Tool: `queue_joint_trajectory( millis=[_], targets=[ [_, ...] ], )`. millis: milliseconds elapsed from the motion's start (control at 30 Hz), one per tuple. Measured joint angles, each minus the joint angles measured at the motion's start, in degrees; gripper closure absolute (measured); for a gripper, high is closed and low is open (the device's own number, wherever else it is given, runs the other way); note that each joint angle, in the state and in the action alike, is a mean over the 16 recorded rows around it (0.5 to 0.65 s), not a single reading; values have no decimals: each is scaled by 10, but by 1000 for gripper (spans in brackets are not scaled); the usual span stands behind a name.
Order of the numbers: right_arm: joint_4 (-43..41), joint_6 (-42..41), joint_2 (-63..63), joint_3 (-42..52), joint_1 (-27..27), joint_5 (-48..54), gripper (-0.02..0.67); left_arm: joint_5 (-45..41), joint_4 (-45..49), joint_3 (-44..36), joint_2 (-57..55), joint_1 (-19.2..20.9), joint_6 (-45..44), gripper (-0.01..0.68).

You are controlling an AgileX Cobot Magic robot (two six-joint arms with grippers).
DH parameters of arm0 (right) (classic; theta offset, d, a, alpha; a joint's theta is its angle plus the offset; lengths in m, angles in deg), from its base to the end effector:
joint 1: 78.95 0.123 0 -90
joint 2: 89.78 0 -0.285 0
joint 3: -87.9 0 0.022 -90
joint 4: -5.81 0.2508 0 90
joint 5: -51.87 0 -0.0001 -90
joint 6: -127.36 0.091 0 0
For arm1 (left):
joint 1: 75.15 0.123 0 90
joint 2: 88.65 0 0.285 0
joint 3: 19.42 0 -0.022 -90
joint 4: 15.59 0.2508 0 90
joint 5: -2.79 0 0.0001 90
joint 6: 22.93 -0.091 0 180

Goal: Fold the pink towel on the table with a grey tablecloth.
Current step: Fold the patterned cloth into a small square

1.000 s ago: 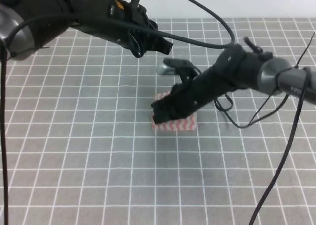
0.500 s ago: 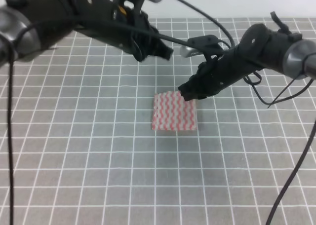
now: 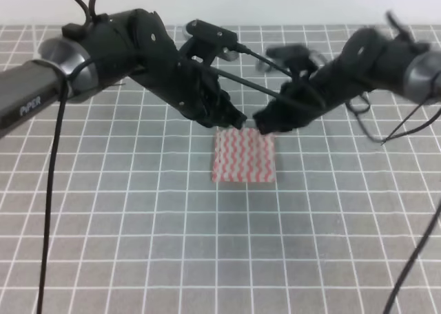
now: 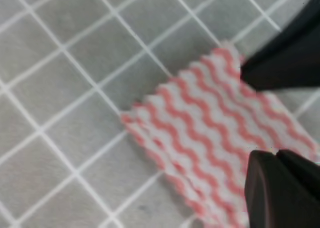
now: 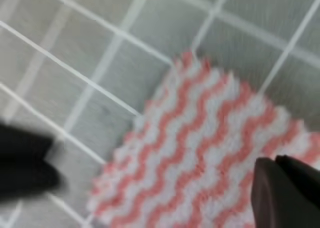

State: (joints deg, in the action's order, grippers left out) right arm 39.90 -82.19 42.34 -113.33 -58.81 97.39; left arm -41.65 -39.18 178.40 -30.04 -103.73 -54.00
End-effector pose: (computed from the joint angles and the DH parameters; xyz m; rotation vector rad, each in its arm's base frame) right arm 0.4321 0.1973 0.1925 -0.6921 2.5395 0.6374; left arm 0.3801 -0.2361 0.2568 1.0236 2.3310 -0.4624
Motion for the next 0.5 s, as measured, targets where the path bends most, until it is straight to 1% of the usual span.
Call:
queue_joint_trajectory(
  millis=[300, 500],
  targets=[
    [-3, 8, -21, 1, -5, 55, 665, -50, -55, 0, -44, 0, -55, 673],
    [-4, 13, -9, 2, -5, 78, 665, -70, -70, 0, -85, 0, -66, 673]
  ],
)
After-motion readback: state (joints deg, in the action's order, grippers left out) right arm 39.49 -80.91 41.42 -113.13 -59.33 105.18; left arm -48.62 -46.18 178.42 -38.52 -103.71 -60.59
